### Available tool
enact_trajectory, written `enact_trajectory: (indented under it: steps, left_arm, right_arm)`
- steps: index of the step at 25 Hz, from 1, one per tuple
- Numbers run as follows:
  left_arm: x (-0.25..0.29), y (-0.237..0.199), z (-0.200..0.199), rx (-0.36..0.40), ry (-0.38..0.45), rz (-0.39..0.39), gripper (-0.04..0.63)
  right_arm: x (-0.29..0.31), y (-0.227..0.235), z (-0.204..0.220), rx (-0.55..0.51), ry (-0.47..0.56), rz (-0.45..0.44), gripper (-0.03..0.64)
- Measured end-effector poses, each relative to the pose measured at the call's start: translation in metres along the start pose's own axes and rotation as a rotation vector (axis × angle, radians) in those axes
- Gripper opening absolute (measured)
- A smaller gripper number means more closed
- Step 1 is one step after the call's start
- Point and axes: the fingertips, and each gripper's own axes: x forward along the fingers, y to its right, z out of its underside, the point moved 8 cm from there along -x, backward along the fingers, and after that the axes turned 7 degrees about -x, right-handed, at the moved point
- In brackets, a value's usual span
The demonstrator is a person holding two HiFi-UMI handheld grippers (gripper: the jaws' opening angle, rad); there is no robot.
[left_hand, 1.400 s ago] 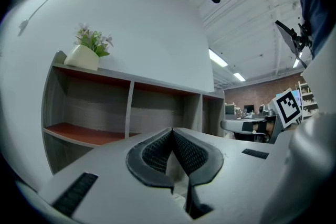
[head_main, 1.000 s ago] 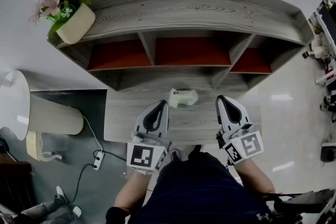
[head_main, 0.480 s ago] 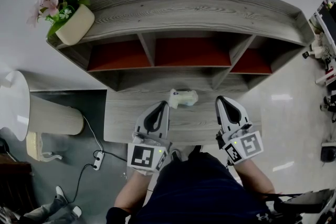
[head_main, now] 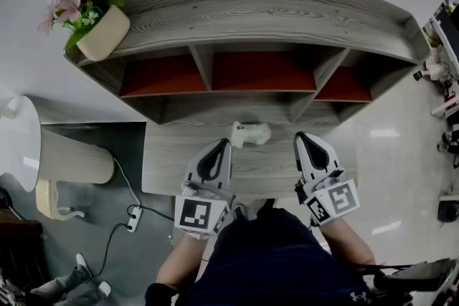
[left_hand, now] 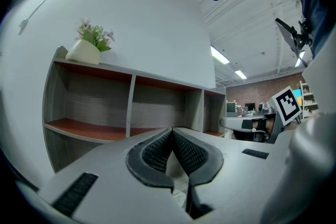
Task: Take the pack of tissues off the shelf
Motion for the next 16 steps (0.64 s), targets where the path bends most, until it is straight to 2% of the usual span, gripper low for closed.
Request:
enact_trajectory:
  steps: [16]
  left_arm:
    - [-0.0015,0.002,0.0023,-0.006,-0.009,0.006,0.017]
  right_arm:
    - [-0.0024,-0.0011,0.0013,0.004,-0.006,0.002,0.011]
